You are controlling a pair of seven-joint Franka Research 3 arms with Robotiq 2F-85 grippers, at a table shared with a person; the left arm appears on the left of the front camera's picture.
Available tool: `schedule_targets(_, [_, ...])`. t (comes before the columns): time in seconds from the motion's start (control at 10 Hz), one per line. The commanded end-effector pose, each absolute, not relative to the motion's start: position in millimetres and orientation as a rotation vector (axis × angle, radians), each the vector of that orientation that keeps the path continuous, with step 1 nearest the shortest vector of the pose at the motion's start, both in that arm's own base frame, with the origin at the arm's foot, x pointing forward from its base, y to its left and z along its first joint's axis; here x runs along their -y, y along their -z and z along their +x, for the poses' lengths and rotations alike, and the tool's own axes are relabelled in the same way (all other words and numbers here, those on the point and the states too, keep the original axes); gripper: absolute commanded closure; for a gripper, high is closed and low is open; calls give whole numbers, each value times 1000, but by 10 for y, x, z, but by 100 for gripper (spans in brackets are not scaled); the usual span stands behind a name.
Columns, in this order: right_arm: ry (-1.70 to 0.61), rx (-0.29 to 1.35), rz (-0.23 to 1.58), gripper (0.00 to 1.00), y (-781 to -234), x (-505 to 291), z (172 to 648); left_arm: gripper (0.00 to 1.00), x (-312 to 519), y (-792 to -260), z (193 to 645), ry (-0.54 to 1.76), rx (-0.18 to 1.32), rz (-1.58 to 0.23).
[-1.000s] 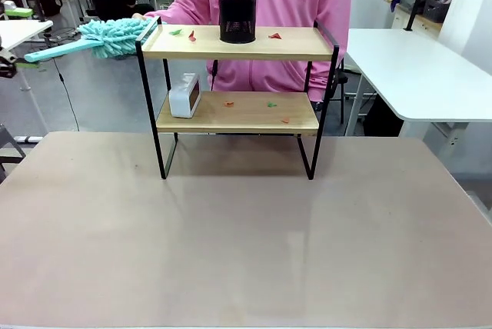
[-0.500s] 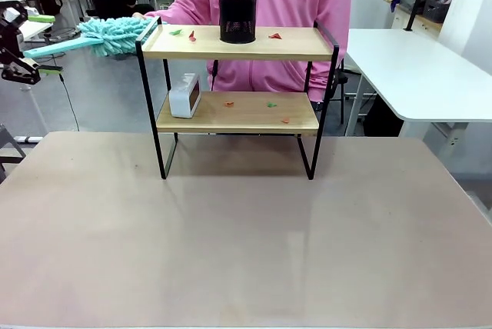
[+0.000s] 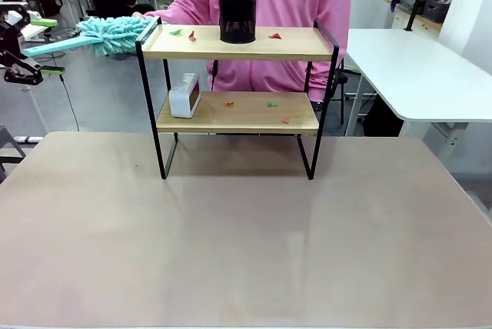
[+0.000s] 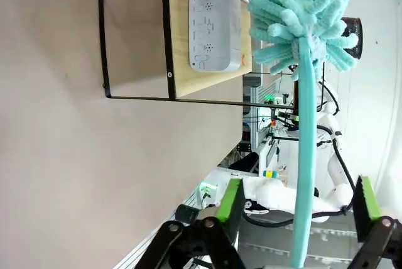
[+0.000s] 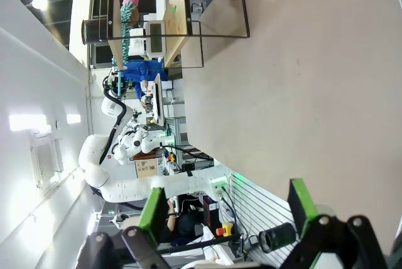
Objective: Clean the shelf.
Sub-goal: Pick up the Duster from the human.
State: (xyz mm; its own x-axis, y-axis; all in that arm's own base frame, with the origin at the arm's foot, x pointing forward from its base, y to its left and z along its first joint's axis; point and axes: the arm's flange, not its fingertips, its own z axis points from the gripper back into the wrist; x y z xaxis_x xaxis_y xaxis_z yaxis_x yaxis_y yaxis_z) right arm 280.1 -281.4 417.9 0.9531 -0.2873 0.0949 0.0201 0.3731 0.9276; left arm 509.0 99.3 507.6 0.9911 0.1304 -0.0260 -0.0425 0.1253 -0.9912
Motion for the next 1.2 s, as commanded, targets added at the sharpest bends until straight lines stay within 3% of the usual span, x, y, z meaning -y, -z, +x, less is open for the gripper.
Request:
schedule_targets(0.0, [168, 269, 1173, 0, -4189, 2826, 2787, 82, -972, -5096, 5048, -107, 88, -1474])
schedule_targets(0.1, [168, 269, 1173, 0, -4189, 2826, 2787, 100, -967, -5096, 5052, -103, 86, -1485])
schedule_targets(0.3, [168, 269, 1173, 0, -4189, 2826, 2787, 100, -957, -5084, 5061, -107, 88, -1486])
schedule_targets(0.4, [168, 269, 1173, 0, -4189, 2826, 2787, 93, -946, -5076, 5070, -106, 88, -1476])
schedule_targets(0.5, [168, 269, 1173, 0, -4189, 2826, 2787, 100, -936, -5072, 5069, -102, 88, -1475])
schedule_targets(1.1, [168, 269, 1173, 0, -4189, 2826, 2787, 100, -1105, -5238, 4936, -60, 168, -1486])
